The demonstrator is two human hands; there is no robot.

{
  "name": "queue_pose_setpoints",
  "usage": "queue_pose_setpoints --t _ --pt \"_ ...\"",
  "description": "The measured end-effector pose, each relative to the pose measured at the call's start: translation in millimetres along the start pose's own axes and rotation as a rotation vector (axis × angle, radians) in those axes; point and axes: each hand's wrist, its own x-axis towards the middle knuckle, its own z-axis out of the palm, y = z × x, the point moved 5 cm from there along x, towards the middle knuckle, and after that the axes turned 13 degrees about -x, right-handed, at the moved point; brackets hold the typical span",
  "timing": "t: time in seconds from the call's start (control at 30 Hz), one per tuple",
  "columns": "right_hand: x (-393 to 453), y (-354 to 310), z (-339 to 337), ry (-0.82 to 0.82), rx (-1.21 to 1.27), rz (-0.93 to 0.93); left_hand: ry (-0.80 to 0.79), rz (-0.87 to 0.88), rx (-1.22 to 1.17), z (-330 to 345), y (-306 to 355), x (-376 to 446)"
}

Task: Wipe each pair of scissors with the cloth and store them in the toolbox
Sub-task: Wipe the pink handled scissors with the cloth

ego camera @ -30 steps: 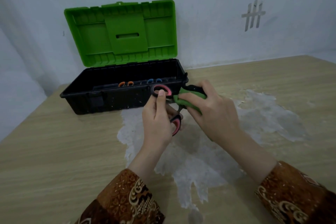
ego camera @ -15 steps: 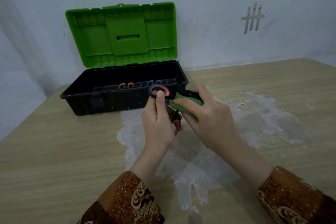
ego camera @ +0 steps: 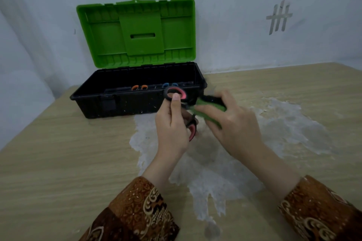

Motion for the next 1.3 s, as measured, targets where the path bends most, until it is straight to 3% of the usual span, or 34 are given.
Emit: queue_pose_setpoints --t 0.07,0.23,0.4,0.6,0.9,1.1,1.3 --pt "-1 -8 2 -0.002 0.001 -0.063 0.005 -0.027 -0.034 -3 -3 3" --pt "2 -2 10 -0.052 -0.024 0.011 0.044 -0.087 -0.079 -4 -4 5" --pt "4 27 14 -0.076 -0.082 0.223 -0.003 -0.090 -0.025 -2 -8 3" --pt "-6 -2 11 -0.074 0.017 -0.032 -0.015 -0.036 0.008 -3 -8 2" --pt "-4 47 20 -0.107 -0.095 0.308 -0.099 -0.064 -0.002 2 -8 2" --pt "-5 4 13 -0.083 -0.012 0.048 -0.033 -0.047 0.000 -4 -3 5" --pt "-4 36 18 -0.132 -0.113 0.198 -0.129 -0.028 0.018 3 -2 2"
